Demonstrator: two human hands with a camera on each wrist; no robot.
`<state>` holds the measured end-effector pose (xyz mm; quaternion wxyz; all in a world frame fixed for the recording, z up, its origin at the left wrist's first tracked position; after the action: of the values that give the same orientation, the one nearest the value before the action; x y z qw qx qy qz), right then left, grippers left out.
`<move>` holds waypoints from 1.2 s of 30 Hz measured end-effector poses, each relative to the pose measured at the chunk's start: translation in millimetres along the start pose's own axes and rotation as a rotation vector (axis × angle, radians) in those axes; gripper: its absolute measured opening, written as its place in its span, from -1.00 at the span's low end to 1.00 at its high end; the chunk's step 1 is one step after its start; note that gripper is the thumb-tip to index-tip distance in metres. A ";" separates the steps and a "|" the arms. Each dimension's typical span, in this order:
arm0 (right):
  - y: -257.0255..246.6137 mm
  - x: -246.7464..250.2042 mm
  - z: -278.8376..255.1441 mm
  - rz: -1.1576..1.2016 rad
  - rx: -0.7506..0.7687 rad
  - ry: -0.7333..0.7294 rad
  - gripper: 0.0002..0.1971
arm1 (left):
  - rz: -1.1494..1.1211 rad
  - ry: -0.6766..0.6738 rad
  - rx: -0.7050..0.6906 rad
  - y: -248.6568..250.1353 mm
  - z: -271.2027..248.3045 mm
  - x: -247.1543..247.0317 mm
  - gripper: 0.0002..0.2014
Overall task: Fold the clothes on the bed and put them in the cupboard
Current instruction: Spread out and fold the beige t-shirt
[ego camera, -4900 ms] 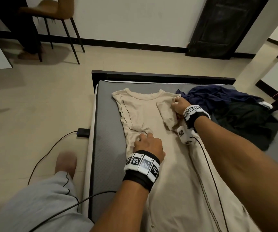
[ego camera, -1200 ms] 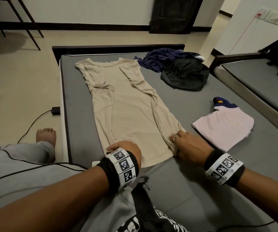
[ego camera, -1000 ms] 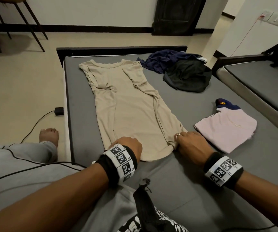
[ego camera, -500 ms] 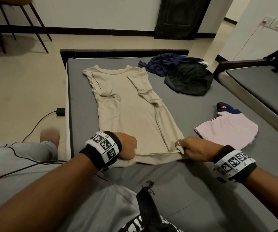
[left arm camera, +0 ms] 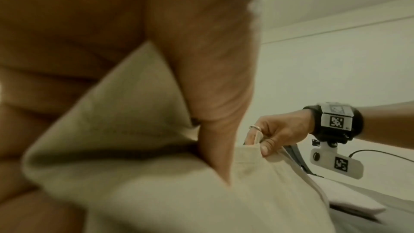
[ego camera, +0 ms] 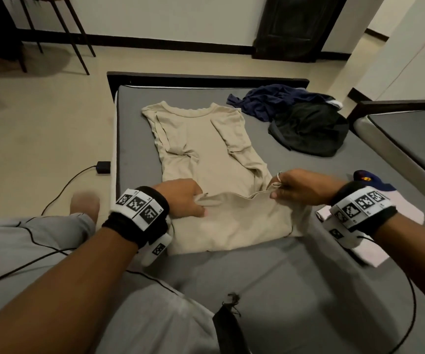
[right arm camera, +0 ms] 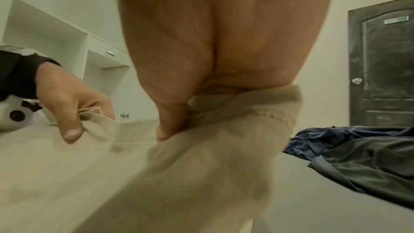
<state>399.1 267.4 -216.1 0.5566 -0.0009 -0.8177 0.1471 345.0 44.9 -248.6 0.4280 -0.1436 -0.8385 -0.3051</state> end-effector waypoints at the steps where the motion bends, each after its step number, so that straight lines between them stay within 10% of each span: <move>1: 5.1 5.9 10.3 -0.009 0.000 0.011 -0.73 | 0.024 0.034 0.024 -8.0 4.4 9.8 -0.71; 10: 33.1 17.1 104.7 -0.059 -0.055 0.158 -0.67 | 0.132 0.216 0.332 -70.9 36.6 56.4 -0.67; 14: 13.6 20.6 95.5 -0.156 0.016 0.305 -0.56 | 0.108 0.392 0.234 -37.0 22.0 73.7 -0.71; 22: 21.1 -12.6 10.0 -0.179 -0.305 0.082 -0.28 | 0.369 -0.110 0.111 21.4 4.6 -25.5 -0.48; 27: 54.2 -43.6 -19.6 -0.020 -0.474 -0.095 -0.06 | 0.621 -0.098 0.207 19.4 1.0 -36.0 -0.74; 36: 70.6 -50.5 -26.0 0.115 -0.365 -0.030 -0.32 | 0.621 -0.084 0.201 13.5 0.0 -46.1 -0.81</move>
<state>430.5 332.8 -270.3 0.5258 -0.1462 -0.8375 0.0280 379.1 56.3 -280.5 0.4777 -0.3621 -0.7974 -0.0698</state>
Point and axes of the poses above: each hand's wrist, its own z-axis towards the middle knuckle, its own x-axis out of the back of the hand, y = z × x, the point moved 10 cm from there along z, towards the middle knuckle, and after that the axes turned 3 degrees about x, right-handed, at the moved point
